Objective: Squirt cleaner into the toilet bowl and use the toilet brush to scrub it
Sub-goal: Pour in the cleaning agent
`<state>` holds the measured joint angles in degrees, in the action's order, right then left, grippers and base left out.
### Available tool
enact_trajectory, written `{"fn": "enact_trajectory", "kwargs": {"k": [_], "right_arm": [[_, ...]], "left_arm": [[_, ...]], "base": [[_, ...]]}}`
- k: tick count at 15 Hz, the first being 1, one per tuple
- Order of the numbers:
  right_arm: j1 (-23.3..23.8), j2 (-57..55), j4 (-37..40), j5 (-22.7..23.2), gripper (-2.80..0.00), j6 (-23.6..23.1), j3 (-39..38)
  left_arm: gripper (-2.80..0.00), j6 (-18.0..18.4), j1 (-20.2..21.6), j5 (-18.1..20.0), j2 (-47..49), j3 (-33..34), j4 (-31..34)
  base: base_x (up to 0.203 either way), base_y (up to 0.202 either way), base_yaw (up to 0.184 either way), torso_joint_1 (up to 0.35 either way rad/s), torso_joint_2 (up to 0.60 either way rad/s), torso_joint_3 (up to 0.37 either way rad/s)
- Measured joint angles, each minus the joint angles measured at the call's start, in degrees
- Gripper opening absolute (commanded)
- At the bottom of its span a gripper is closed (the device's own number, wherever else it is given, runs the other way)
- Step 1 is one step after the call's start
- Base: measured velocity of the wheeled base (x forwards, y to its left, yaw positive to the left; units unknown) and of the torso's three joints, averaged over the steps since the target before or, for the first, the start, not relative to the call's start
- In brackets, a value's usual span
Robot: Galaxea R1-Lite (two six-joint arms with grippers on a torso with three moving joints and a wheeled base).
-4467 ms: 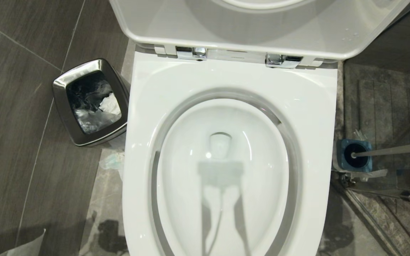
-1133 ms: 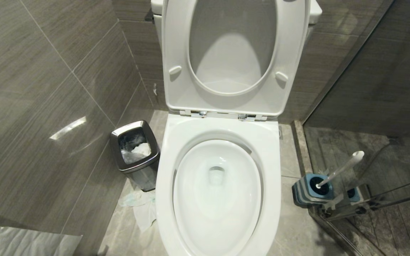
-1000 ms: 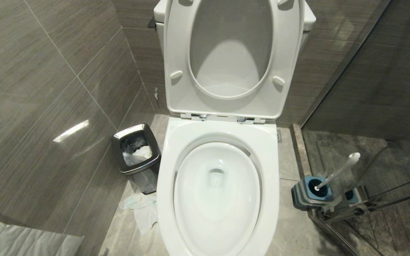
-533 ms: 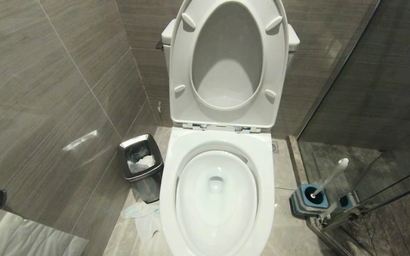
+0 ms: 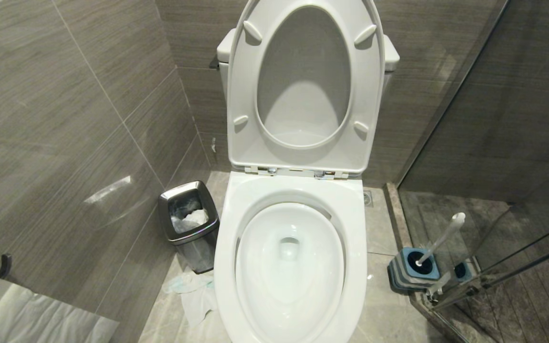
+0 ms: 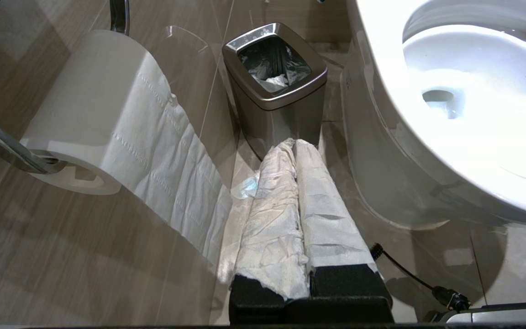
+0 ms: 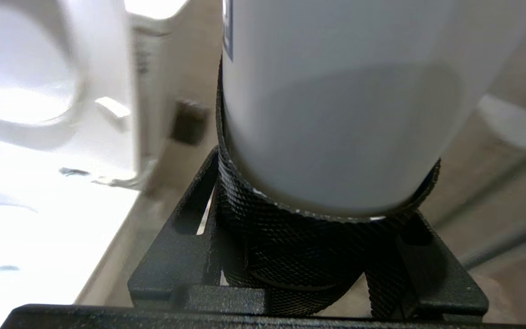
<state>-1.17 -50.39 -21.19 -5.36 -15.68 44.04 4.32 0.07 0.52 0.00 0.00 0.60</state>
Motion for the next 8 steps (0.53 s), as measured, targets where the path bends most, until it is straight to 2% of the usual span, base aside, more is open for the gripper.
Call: {"fn": "enact_trajectory", "kwargs": {"k": [5, 8], "right_arm": [[-5.03, -5.79, -0.37, -0.06, -2.80, 0.83, 4.28], [-7.87, -10.97, -5.35, -0.12, -2.80, -0.46, 4.92]], "left_arm": [[-2.80, -0.04, 0.00, -0.09, 0.00, 0.00, 0.02], [-2.80, -0.05, 0.00, -0.04, 0.00, 0.00, 0.02]], "base": [[0.000, 0.000, 0.000, 0.000, 0.00, 0.000], [0.000, 0.000, 0.000, 0.000, 0.00, 0.000]]}}
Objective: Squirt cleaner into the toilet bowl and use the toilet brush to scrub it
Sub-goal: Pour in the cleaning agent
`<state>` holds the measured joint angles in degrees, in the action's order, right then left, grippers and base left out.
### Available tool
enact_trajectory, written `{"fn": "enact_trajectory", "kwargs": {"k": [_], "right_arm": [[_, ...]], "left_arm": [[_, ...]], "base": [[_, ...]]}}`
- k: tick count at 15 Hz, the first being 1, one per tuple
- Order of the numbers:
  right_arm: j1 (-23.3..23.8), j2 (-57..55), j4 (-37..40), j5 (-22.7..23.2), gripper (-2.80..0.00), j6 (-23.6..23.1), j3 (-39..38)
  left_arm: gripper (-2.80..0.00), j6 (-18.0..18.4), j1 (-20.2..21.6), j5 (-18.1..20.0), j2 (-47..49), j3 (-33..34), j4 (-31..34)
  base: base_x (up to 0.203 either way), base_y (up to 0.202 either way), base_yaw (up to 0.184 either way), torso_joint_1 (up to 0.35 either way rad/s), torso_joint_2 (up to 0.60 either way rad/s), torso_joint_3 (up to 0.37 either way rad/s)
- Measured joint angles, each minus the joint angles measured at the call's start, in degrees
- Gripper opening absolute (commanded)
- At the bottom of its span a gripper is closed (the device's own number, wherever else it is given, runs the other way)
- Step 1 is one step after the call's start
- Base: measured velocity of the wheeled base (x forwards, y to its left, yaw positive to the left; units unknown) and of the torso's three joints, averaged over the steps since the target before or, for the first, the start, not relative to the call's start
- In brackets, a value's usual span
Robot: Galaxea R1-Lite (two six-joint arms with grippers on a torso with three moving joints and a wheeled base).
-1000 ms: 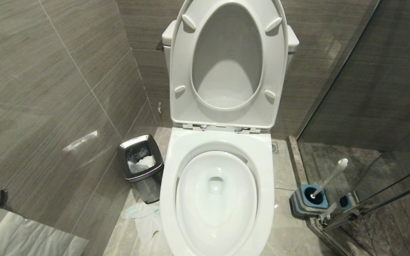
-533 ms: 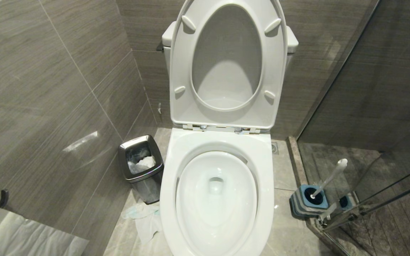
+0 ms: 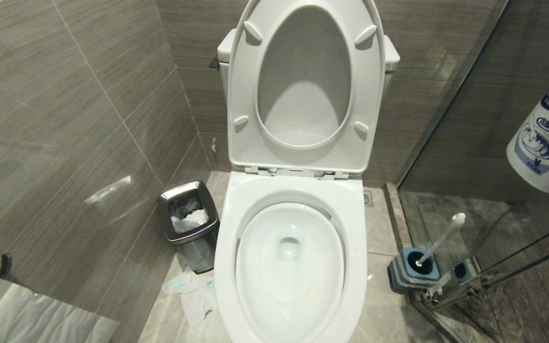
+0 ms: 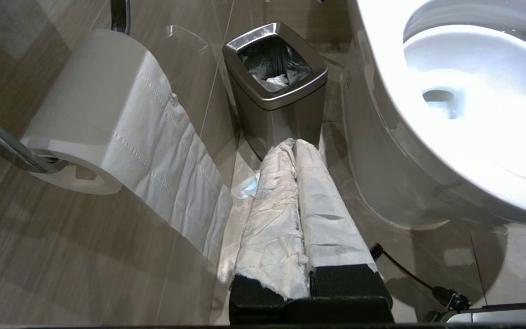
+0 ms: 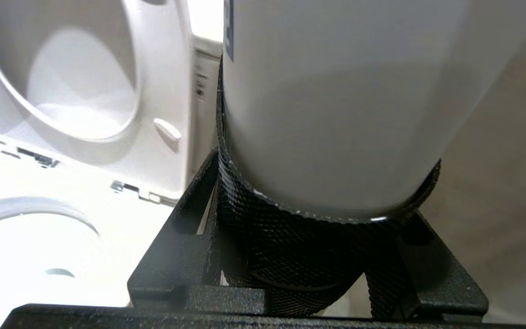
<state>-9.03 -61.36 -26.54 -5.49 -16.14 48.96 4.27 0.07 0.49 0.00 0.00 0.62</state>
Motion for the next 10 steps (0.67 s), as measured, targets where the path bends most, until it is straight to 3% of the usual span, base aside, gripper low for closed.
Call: {"fn": "enact_trajectory", "kwargs": {"k": [7, 10], "right_arm": [[-7.20, -15.05, -11.64, -2.37, -2.80, -5.26, 1.70], [-8.27, -20.33, -11.96, -2.61, -2.80, -7.35, 3.34]], "left_arm": [[-2.80, -0.13, 0.00, 0.00, 0.00, 0.00, -0.02], [-2.80, -0.04, 0.00, 0.01, 0.00, 0.00, -0.01]], "base": [[0.000, 0.000, 0.000, 0.000, 0.00, 0.000], [0.000, 0.000, 0.000, 0.000, 0.00, 0.000]]}}
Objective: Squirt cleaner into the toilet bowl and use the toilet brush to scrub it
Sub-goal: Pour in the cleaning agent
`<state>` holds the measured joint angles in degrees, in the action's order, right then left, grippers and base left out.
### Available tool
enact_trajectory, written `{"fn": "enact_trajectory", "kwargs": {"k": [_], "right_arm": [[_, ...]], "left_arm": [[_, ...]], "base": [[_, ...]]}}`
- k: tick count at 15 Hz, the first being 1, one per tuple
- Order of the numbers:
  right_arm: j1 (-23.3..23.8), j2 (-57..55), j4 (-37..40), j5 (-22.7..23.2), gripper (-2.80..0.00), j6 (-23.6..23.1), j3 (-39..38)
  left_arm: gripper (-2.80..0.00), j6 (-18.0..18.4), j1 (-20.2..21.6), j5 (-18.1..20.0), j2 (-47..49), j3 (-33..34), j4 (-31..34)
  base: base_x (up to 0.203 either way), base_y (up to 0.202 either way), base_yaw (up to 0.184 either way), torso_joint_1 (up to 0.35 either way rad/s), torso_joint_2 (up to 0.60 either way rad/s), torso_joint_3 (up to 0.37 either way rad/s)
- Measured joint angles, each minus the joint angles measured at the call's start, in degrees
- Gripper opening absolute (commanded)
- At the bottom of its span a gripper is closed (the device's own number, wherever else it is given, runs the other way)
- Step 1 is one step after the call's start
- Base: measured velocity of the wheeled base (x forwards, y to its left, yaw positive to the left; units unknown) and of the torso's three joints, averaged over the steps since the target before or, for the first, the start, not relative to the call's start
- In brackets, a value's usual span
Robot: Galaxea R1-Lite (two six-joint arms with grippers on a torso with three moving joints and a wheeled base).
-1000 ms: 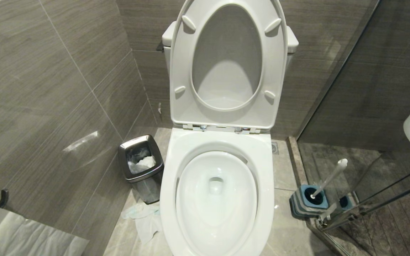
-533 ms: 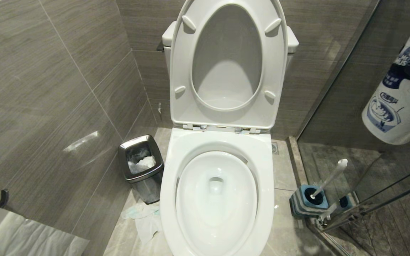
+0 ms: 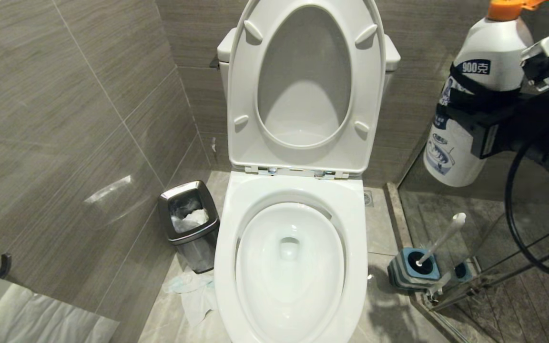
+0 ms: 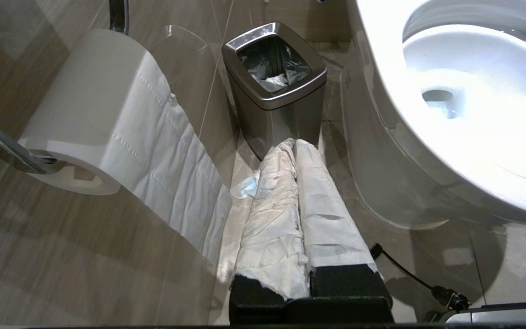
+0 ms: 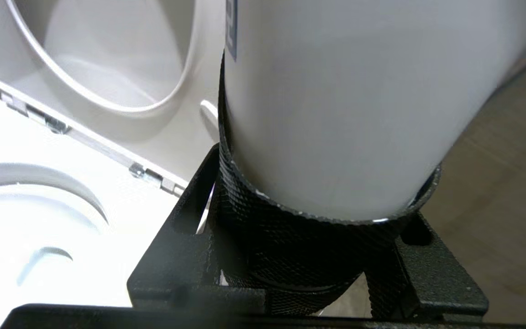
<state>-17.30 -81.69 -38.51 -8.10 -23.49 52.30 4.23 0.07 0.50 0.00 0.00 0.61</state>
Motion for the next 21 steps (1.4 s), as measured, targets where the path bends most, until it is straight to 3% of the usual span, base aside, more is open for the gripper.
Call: {"fn": "enact_trajectory", "kwargs": {"k": [5, 11, 16, 21], "right_arm": [[-3.30, -7.93, -3.06, -0.78, -2.80, -0.89, 4.43], [-7.89, -14.87, -6.26, -2.34, -2.80, -1.40, 4.62], [-8.69, -18.83, -6.36, -2.29, -2.80, -6.76, 6.78], [-8.77, -21.61, -6.22, -2.33, -2.80, -16.06, 8.53]], "left_arm": [[-2.80, 0.15, 0.00, 0.12, 0.00, 0.00, -0.01], [-2.80, 0.06, 0.00, 0.12, 0.00, 0.00, 0.01], [-2.80, -0.01, 0.00, 0.10, 0.00, 0.00, 0.01], [-2.80, 0.06, 0.00, 0.11, 0.00, 0.00, 0.01]], "base": [[0.000, 0.000, 0.000, 0.000, 0.00, 0.000], [0.000, 0.000, 0.000, 0.000, 0.00, 0.000], [0.000, 0.000, 0.000, 0.000, 0.00, 0.000], [0.000, 0.000, 0.000, 0.000, 0.00, 0.000]]}}
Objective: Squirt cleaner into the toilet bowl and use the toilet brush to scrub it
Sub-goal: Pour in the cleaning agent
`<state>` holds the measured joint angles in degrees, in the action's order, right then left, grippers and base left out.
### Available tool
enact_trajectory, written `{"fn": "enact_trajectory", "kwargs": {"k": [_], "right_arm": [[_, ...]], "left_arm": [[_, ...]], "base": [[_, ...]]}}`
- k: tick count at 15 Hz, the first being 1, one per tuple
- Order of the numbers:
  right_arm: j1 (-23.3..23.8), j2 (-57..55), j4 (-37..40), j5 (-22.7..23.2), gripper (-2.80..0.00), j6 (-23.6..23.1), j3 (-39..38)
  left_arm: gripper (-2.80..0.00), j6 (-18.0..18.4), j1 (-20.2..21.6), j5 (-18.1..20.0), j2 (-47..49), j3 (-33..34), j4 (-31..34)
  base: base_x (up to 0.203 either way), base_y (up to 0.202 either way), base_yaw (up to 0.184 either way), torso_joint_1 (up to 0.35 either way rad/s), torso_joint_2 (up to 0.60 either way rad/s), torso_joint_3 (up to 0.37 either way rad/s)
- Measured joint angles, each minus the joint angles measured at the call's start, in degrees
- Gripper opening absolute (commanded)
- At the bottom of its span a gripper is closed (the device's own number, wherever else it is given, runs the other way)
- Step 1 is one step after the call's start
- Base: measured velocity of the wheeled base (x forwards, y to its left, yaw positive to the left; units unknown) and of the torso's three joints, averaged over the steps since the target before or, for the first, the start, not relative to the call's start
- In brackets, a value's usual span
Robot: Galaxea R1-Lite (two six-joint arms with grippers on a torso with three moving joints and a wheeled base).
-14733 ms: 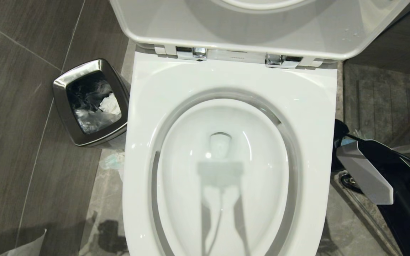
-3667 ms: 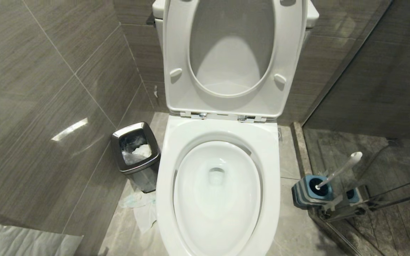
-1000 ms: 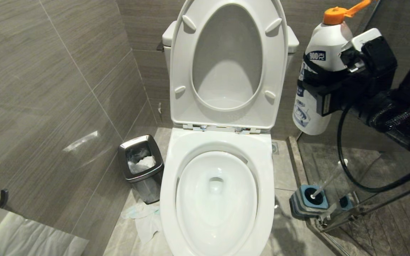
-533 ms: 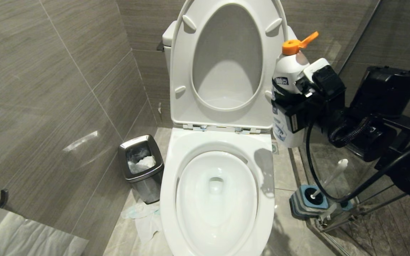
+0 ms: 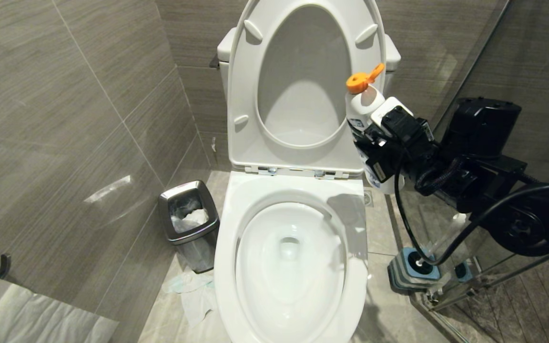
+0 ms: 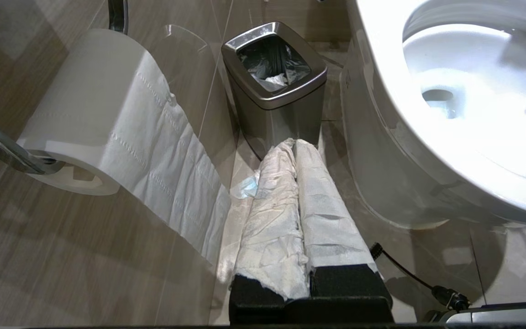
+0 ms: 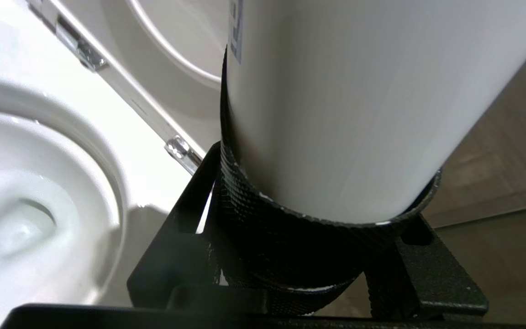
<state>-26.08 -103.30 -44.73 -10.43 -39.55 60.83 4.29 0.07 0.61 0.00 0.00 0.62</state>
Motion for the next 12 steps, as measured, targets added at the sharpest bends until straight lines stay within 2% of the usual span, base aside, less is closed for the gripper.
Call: {"fn": "enact_trajectory", "kwargs": {"k": [5, 8, 12], "right_arm": [[-0.73, -0.55, 0.11, -0.02, -2.80, -7.36, 0.30], [-1.80, -0.63, 0.38, -1.81, -2.80, -10.84, 0.33], [-2.06, -0.66, 0.40, -2.96, -2.80, -18.90, 0.39]], "left_arm": [[-2.80, 0.00, 0.00, 0.00, 0.00, 0.00, -0.05], [-2.80, -0.02, 0.00, 0.01, 0.00, 0.00, -0.02], [-2.80, -0.05, 0.00, 0.01, 0.00, 0.00, -0.02]], "base": [[0.000, 0.000, 0.000, 0.000, 0.00, 0.000], [0.000, 0.000, 0.000, 0.000, 0.00, 0.000], [0.000, 0.000, 0.000, 0.000, 0.00, 0.000]]}}
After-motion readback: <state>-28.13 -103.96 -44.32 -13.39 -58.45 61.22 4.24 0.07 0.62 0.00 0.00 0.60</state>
